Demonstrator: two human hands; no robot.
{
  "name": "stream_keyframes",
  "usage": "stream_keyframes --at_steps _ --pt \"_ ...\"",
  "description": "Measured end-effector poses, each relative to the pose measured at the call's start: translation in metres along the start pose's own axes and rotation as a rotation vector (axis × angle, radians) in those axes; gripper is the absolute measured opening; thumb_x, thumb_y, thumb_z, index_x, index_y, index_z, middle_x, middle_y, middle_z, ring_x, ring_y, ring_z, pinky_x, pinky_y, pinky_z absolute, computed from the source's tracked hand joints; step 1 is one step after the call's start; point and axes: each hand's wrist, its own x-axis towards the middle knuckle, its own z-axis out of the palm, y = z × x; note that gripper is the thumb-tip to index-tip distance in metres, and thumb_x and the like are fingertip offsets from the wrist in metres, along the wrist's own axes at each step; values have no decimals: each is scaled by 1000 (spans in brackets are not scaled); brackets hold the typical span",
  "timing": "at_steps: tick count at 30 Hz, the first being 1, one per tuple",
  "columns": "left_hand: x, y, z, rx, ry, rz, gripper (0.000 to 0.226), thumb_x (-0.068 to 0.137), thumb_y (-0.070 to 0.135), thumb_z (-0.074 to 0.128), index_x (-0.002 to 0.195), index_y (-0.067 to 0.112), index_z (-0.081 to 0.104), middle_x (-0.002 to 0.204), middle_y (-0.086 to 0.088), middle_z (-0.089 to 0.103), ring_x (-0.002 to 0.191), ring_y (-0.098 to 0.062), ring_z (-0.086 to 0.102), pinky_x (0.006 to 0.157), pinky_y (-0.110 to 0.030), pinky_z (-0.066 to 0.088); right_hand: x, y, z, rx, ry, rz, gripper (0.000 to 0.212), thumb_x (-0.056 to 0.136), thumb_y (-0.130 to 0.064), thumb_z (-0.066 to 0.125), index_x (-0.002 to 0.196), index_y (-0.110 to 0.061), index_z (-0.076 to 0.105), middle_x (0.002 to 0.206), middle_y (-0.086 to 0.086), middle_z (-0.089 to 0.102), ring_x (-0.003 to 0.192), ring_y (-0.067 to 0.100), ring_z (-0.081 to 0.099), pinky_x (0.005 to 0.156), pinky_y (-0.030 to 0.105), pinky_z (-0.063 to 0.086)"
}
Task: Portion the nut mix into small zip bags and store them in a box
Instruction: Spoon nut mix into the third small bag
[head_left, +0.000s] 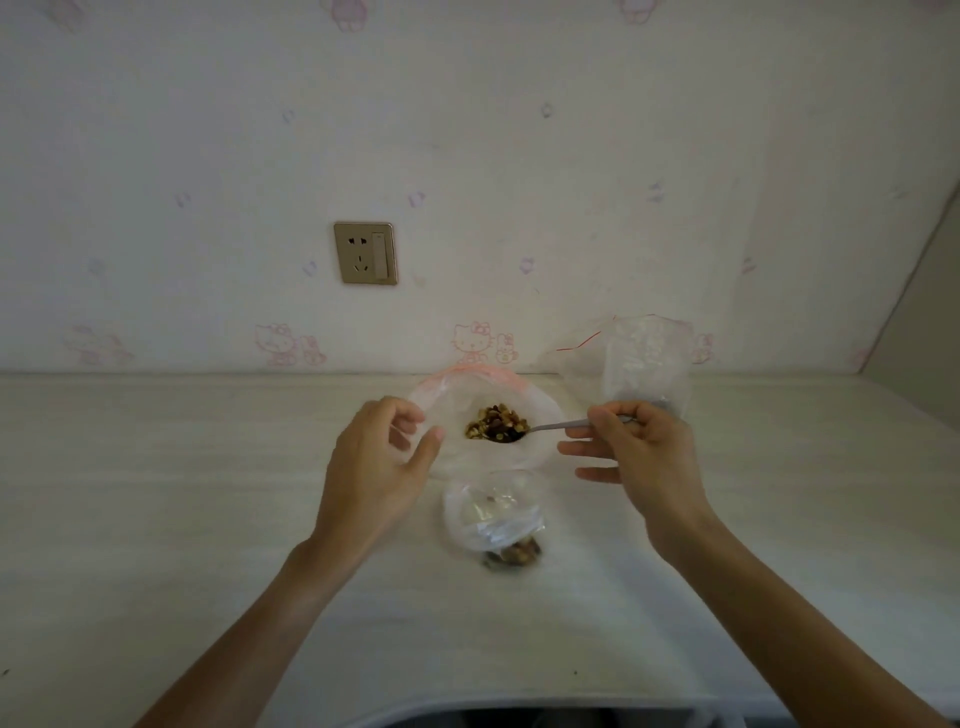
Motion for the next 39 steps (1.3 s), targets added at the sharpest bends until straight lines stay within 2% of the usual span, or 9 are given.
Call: stream_keyframes --at_steps 4,8,15,18,20,24,29,36,39 --pt "-25 7 3 19 -335 -189 43 96 64 54 73 29 67 68 11 68 67 -2 64 64 -25 47 -23 -6 -16 19 -48 47 16 103 -17 61 106 -4 67 88 8 80 81 26 79 60 34 64" --pt "-37 15 7 -84 -407 -272 31 97 49 66 78 27 76 69 11 72 64 -3 66 65 -23 50 -41 -1 -23 -170 -98 -29 13 102 -18 61 102 -7 67 85 4 80 80 19 78 62 34 64" --pt "-39 30 1 -218 -330 -318 22 100 31 66 84 18 74 63 4 70 54 -6 65 51 -19 47 -63 -8 -41 -994 -239 -1053 27 107 -30 50 101 -11 70 70 -4 66 48 13 54 44 31 47" --pt "-40 29 -1 -226 -307 -344 23 101 27 64 85 14 73 61 -1 70 52 -9 65 46 -26 50 -62 -15 -43 -1058 -290 -1201 27 105 -26 51 103 -9 71 73 -1 65 52 16 54 44 35 48" --pt "-41 26 0 -186 -319 -344 23 102 28 63 85 16 72 60 -1 70 50 -9 63 48 -28 50 -61 -15 -40 -965 -254 -1100 25 106 -28 53 105 -10 70 78 -2 70 57 16 62 49 36 52" --pt "-40 16 0 -159 -334 -367 29 97 47 66 85 21 70 60 3 71 46 -5 61 48 -21 45 -52 -10 -30 -453 -155 -601 10 98 -28 61 99 -21 68 85 -10 77 81 6 75 65 24 61" --pt "-32 -2 -2 -136 -261 -448 50 91 70 59 86 21 70 67 6 74 57 -6 69 57 -26 48 -26 0 -18 -106 -19 -218 12 101 -20 64 101 -10 69 82 3 80 83 20 79 65 37 65" --pt "4 -21 9 -120 -142 -581 89 81 69 74 143 14 44 124 5 58 107 -17 58 88 -31 46 20 19 7 -108 104 -105 19 101 -26 65 95 -8 69 78 2 79 76 16 78 72 37 64" --pt "21 -18 17 -239 -152 -628 100 77 69 78 150 16 36 126 4 55 108 -18 59 90 -34 49 33 32 24 -222 102 -117 16 101 -26 65 91 -13 68 74 -3 78 72 11 77 75 39 65"
